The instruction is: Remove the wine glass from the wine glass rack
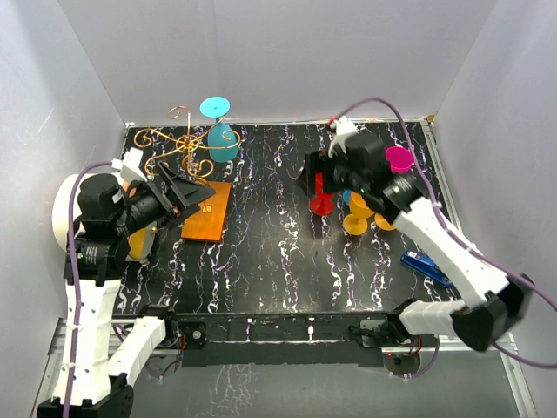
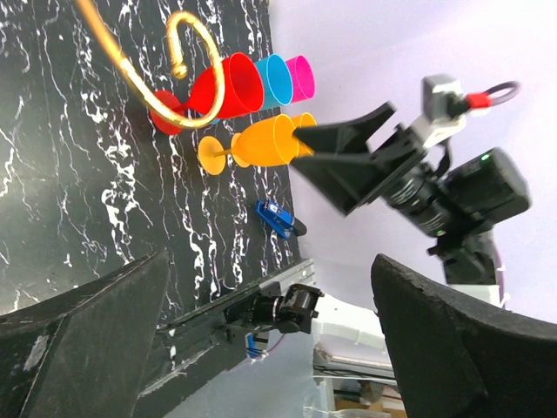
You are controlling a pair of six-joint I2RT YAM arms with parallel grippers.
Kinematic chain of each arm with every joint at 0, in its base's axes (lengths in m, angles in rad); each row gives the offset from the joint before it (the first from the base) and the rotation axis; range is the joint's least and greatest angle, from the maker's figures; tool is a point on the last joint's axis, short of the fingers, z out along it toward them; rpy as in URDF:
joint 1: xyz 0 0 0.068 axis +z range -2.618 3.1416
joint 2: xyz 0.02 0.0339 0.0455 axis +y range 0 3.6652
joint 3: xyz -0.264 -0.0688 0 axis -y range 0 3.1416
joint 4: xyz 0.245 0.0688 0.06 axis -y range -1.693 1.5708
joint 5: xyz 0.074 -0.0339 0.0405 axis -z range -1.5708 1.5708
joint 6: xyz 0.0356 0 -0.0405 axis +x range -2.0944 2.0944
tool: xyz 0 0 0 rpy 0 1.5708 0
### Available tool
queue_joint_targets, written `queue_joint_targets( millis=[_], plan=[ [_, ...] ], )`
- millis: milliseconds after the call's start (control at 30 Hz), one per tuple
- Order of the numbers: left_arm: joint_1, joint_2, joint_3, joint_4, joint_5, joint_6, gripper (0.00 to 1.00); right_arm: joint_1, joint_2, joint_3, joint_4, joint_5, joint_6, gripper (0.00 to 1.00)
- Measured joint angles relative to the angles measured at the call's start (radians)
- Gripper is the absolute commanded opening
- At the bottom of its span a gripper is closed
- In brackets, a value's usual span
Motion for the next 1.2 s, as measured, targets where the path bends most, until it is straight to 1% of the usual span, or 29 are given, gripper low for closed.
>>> queue_joint_targets(
  millis=[67, 167, 233, 267, 367, 467, 567, 667, 767, 933, 1067, 1200],
  plan=[
    [0.000, 0.035, 0.063, -0.015, -0.005, 0.023, 0.99, 0.000, -0.043, -0.109, 0.073, -0.058, 0.034, 0.83],
    [0.000, 0.107, 0.185, -0.041, -0.026, 0.070, 0.99, 0.000, -0.060, -0.212, 0.152, -0.126, 0.082, 0.85],
    [0.000, 0.161, 0.282, -0.066, -0.058, 0.111, 0.99, 0.000, -0.068, -0.246, 0.187, -0.159, 0.105, 0.85],
    [0.000, 0.208, 0.358, -0.087, -0.093, 0.142, 0.99, 0.000, -0.072, -0.251, 0.199, -0.170, 0.112, 0.85],
    [0.000, 0.313, 0.515, -0.114, -0.188, 0.209, 0.98, 0.000, -0.089, -0.248, 0.241, -0.189, 0.119, 0.86],
    [0.000, 0.420, 0.635, -0.132, -0.267, 0.257, 0.92, 0.000, -0.096, -0.228, 0.244, -0.203, 0.116, 0.86],
    [0.000, 0.560, 0.754, -0.149, -0.322, 0.277, 0.81, 0.000, -0.100, -0.205, 0.236, -0.203, 0.103, 0.87],
    [0.000, 0.698, 0.847, -0.166, -0.348, 0.270, 0.71, 0.000, -0.125, -0.203, 0.220, -0.196, 0.096, 0.87],
    [0.000, 0.830, 0.927, -0.183, -0.359, 0.238, 0.62, 0.000, -0.157, -0.203, 0.208, -0.182, 0.090, 0.88],
    [0.000, 0.983, 1.029, -0.217, -0.365, 0.185, 0.55, 0.000, -0.183, -0.203, 0.208, -0.169, 0.077, 0.88],
    [0.000, 1.005, 1.034, -0.216, -0.365, 0.147, 0.52, 0.000, -0.183, -0.203, 0.203, -0.164, 0.073, 0.88],
    [0.000, 1.005, 1.034, -0.203, -0.364, 0.117, 0.51, 0.000, -0.184, -0.203, 0.193, -0.160, 0.072, 0.89]
  ],
)
